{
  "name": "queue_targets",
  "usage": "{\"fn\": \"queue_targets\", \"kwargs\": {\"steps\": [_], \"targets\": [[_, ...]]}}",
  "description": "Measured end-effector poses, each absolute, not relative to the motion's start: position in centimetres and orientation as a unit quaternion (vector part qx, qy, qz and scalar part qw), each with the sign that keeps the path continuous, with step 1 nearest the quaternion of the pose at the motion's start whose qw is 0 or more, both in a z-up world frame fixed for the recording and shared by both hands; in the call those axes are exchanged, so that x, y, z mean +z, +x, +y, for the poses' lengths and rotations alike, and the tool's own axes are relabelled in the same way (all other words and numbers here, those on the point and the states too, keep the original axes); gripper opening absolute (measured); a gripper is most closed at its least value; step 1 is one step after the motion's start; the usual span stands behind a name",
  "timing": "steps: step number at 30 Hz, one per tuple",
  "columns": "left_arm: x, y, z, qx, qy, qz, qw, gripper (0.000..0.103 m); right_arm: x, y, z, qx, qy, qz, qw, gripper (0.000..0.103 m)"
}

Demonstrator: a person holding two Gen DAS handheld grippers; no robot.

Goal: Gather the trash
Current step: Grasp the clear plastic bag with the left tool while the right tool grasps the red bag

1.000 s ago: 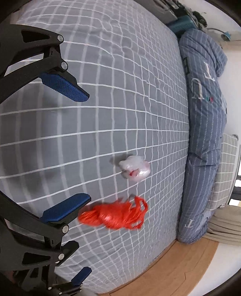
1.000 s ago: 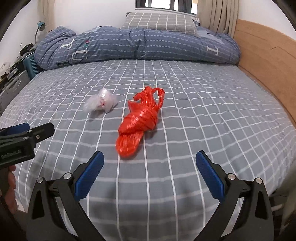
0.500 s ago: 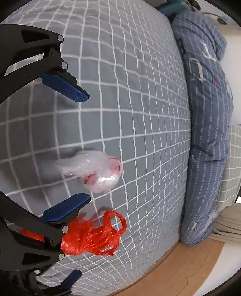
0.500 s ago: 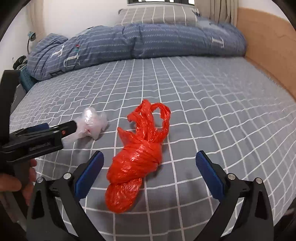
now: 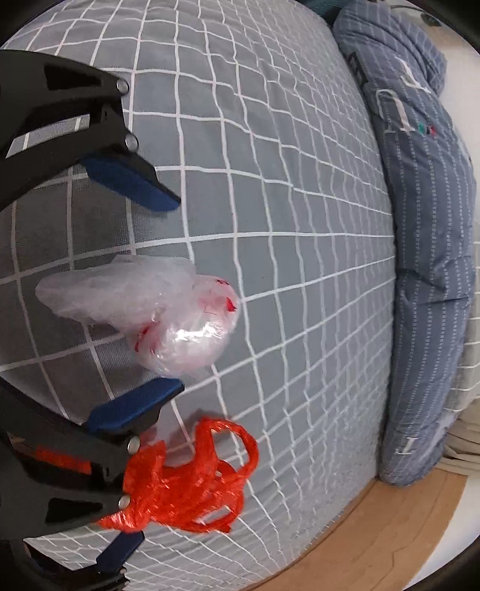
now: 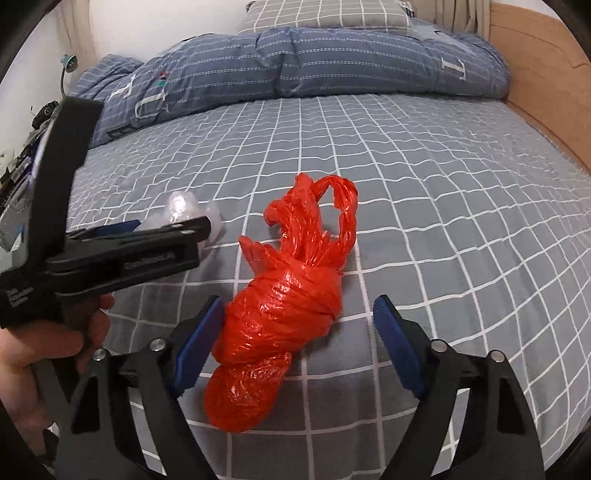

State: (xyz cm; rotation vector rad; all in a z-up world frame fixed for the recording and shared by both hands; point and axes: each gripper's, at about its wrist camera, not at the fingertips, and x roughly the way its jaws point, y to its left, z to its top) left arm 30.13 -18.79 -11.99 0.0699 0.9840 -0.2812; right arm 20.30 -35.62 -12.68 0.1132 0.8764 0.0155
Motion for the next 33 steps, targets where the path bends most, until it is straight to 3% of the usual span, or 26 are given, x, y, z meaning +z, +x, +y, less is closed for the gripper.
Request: {"fn": "queue_targets", "kwargs": {"steps": [4,9,12,33], "targets": [[-12.6,30.3,-19.1,-0.15,0.029,0.482,0.863,0.058,-13.0,20.5,-35.1,0.014,0.049,0.427,0.903,0.068],[-12.6,30.3,-19.4,-0.147,0.038,0.479,0.865,0.055,-13.4,20.8,-35.0,0.02,0.062,0.433,0.899,0.045],[-12.4,30.0,-19.5,-0.144,0.044,0.474,0.867,0.054,-13.4,20.8,-35.2,0.021,0.074,0.433,0.898,0.039],[-8.5,23.4,-14.6,-0.109,0.004,0.459,0.882,0.054,-8.5,18.0,-34.7,0.014,0.048,0.379,0.924,0.036]]}}
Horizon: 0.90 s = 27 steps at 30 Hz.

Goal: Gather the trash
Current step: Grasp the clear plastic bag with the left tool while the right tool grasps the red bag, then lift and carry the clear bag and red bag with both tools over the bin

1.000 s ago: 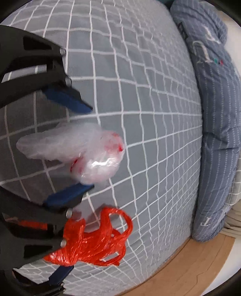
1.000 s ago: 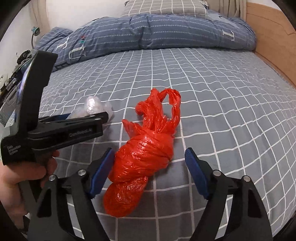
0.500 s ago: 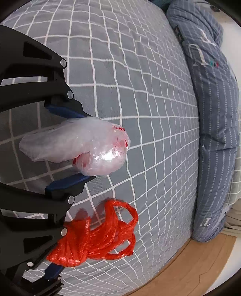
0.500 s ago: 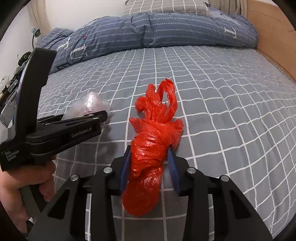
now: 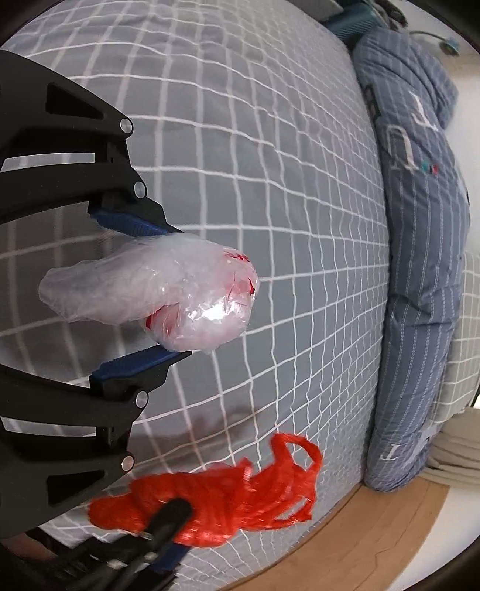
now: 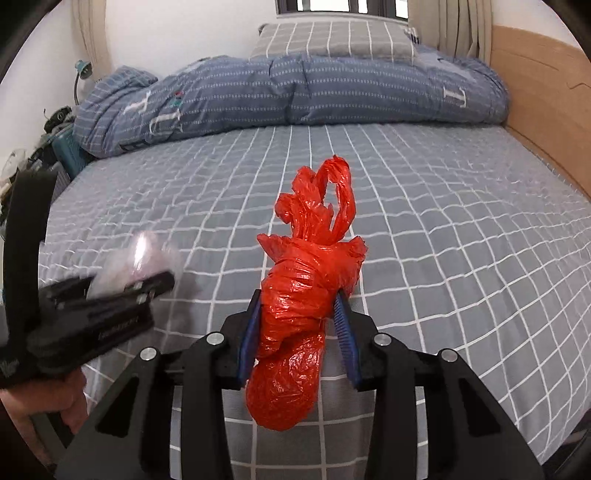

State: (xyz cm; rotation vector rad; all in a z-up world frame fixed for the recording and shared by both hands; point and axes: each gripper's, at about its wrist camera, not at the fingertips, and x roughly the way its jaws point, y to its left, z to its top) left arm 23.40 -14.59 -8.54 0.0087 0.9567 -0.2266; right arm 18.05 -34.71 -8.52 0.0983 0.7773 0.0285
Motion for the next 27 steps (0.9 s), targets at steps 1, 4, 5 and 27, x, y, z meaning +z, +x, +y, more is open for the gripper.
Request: {"fn": "queue_targets", "kwargs": {"steps": [1,4,5,27], "targets": [[-8.2,22.7,-14.1,-0.107,-0.002,0.46,0.881,0.054,-8.1,17.7,-34.6,0.016,0.046,0.376,0.925,0.036],[-7.5,20.9,-13.0,-0.104,-0.022,0.46,0.881,0.054,-7.2,16.8,-34.3,0.02,0.042,0.367,0.929,0.036],[-7.3,20.4,-12.7,-0.103,-0.027,0.46,0.882,0.054,-6.9,16.5,-34.1,0.022,0.04,0.366,0.93,0.036],[-0.1,9.5,-7.1,-0.077,-0.034,0.432,0.898,0.054,-0.6,7.4,-30.7,0.044,0.037,0.36,0.931,0.036]]}}
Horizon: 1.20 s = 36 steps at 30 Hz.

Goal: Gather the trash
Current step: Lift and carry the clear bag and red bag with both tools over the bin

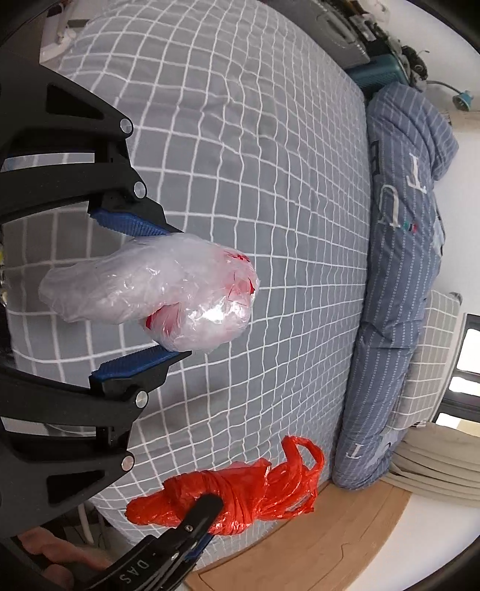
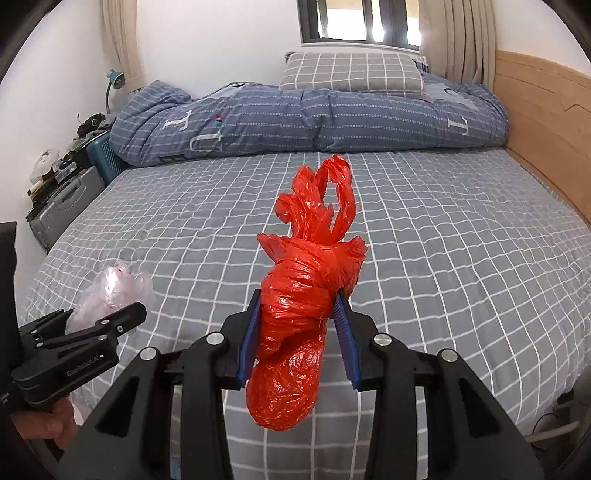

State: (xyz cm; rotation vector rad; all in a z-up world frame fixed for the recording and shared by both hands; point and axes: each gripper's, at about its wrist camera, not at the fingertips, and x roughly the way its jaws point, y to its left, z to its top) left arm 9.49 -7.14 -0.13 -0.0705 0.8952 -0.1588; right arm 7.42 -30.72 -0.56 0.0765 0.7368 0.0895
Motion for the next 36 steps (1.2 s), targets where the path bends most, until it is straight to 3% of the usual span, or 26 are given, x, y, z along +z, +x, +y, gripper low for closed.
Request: {"fn": "queue_targets", "kwargs": {"steps": [15,36], "targets": [[0.9,2.4,-4.2,-0.063,-0.042,0.439,0.895,0.053,0.9,0.3,-28.2,0.049,0.023,0.366,0.929,0.036],[0.5,-6.7,-4.1,-0.076,-0.046,0.448,0.89,0.053,-1.0,-9.6,-25.4,0.063,0.018,0.387,0.92,0.036]]}}
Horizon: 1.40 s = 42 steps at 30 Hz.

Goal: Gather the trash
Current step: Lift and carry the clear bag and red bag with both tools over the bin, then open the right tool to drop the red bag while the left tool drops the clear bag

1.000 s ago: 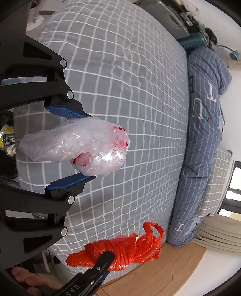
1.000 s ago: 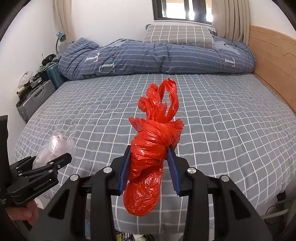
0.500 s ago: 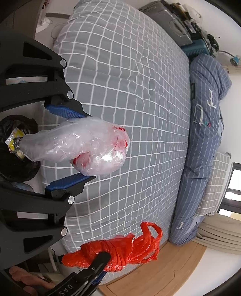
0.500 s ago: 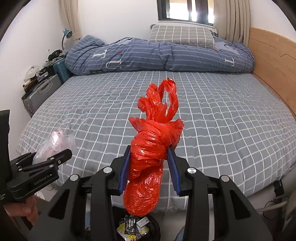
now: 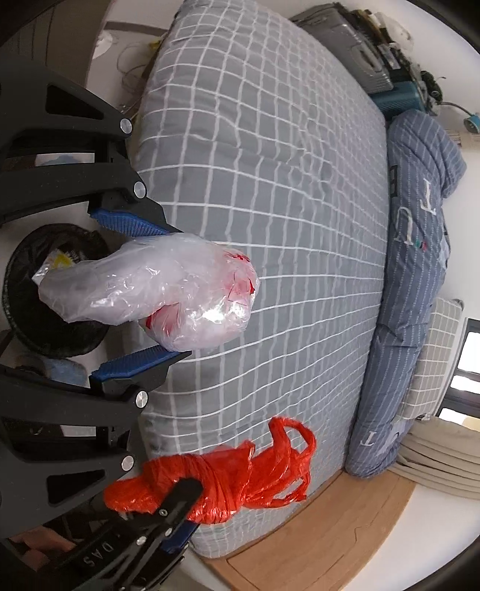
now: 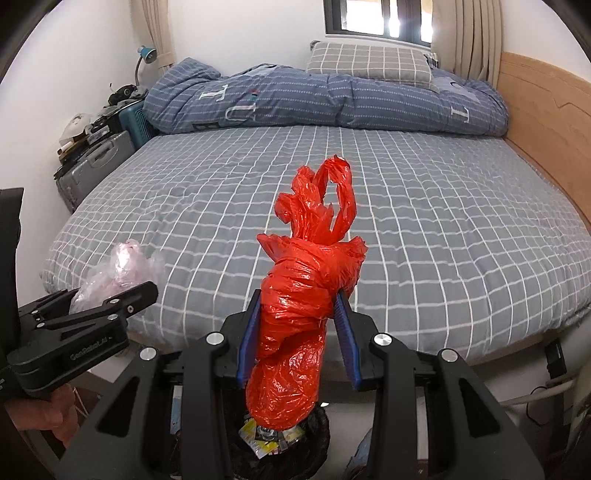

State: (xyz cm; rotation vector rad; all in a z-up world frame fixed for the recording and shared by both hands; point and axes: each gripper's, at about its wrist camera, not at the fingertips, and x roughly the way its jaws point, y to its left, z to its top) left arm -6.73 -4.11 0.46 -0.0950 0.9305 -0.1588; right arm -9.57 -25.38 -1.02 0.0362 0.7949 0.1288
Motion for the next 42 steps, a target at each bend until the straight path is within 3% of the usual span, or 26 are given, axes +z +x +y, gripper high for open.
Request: {"fn": "queue_targets", "kwargs": {"steps": [24,34,42], "targets": [[-8.1,-14.9,-1.5,-0.05,-0.049,0.502,0.862,0.053,-11.4,-18.2,-23.5,0.084,0.029,0.477,0.874,0.036],[-15.9,-15.4,0.1,-0.04,-0.056,0.546,0.835,0.053,-18.1,-17.5,-22.0,0.095,0.022,0.537,0.838,0.036],[-17.6,-15.1,2.6,-0.02,-0.053,0.557,0.829,0.053,-21.4,-15.2,-18.9,0.112,0.012,0.568,0.815,0.037]]}}
